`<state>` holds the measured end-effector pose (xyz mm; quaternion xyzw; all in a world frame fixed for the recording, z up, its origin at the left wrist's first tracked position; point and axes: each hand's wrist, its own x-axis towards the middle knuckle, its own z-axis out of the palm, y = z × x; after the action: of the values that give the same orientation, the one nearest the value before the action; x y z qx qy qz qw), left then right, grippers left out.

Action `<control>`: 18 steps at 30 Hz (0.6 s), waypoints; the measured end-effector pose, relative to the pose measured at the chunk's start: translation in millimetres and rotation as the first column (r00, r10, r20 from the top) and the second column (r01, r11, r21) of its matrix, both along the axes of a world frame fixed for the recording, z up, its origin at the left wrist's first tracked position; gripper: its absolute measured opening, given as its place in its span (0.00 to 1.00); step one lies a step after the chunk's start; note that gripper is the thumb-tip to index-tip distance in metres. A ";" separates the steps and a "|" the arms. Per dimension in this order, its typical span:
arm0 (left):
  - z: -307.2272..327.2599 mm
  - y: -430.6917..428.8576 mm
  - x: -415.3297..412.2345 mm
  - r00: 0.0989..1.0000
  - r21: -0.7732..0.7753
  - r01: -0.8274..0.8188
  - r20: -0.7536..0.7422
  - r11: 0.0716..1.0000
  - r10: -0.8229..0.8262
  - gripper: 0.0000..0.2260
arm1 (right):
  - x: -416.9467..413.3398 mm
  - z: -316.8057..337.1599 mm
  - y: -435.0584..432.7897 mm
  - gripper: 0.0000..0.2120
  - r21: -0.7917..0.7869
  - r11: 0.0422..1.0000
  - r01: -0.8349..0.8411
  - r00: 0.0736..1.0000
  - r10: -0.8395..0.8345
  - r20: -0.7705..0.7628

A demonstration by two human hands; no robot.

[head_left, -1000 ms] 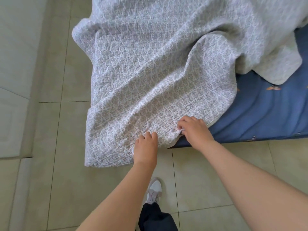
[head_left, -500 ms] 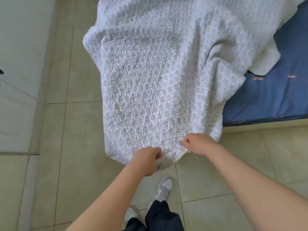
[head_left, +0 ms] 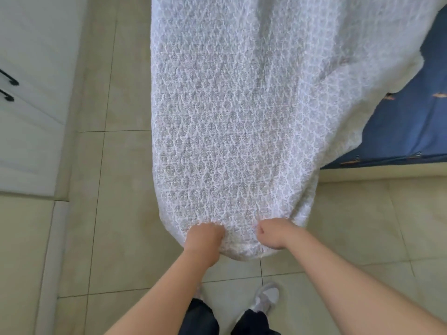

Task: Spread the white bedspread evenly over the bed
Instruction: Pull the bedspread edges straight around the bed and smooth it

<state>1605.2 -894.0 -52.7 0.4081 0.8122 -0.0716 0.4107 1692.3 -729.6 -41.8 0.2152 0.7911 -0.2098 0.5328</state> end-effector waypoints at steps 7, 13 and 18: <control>-3.8 37.8 20.9 0.999 0.015 -0.048 0.001 0.999 0.048 0.16 | 24.3 3.7 48.3 0.13 0.006 0.956 0.294 0.888 -0.271 -0.371; 9.7 111.3 60.5 0.978 0.219 -0.195 0.116 0.956 0.172 0.14 | 71.4 13.5 123.8 0.12 0.052 0.905 0.421 0.797 -0.342 -0.498; 18.6 184.5 95.2 0.987 0.359 -0.161 0.077 0.919 0.143 0.15 | 109.8 19.1 188.0 0.11 0.083 0.874 0.478 0.764 -0.367 -0.530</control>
<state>1700.4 -709.4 -34.1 0.4146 0.8302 0.1223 0.3521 1802.0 -541.5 -22.7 0.3830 0.8493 -0.2871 0.2226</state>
